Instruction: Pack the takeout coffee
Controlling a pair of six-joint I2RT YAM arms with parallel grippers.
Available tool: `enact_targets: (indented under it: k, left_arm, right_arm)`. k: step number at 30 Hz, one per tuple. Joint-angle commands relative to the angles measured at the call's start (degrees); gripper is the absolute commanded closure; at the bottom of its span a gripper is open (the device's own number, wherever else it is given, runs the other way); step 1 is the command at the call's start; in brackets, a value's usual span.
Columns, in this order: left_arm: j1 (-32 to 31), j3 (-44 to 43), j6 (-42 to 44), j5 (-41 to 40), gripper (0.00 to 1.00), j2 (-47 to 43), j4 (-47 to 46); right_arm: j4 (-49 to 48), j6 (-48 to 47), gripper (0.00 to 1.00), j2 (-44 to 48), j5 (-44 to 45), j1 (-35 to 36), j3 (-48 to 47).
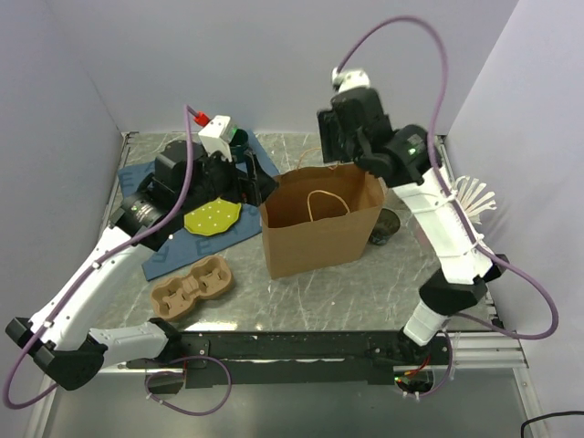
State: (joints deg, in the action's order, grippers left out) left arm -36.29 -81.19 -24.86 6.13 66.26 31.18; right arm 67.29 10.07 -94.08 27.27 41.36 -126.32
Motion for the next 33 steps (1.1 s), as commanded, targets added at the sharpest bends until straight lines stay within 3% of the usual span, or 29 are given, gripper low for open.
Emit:
enact_targets:
  k: [1,6,12,17,25,33]
  left_arm:
    - [0.1,-5.9,1.7,-2.0,0.03,-2.2,1.4]
    - [0.1,-5.0,1.0,-2.9,0.03,-5.2,2.7]
    - [0.1,-1.6,-0.1,-0.4,0.03,-11.4,4.7]
    - [0.1,-0.1,1.0,-0.5,0.03,-14.6,7.7]
    - [0.1,2.1,0.0,-0.9,0.03,-17.2,9.0]
    - [0.1,1.4,2.2,-2.0,0.03,-17.1,9.8]
  right_arm:
    - [7.8,4.8,0.34,-0.8,1.9,-0.9,-14.3]
    - [2.8,7.6,0.35,8.6,3.8,-6.1,1.1]
    - [3.5,11.3,0.34,17.3,9.0,-15.9,17.6]
    - [-0.1,10.1,0.36,22.4,2.9,-27.2,31.4]
    - [-6.5,1.4,0.42,17.7,-5.0,-39.7,36.4]
    - [-13.0,-1.6,0.41,8.4,-7.8,-44.2,34.7]
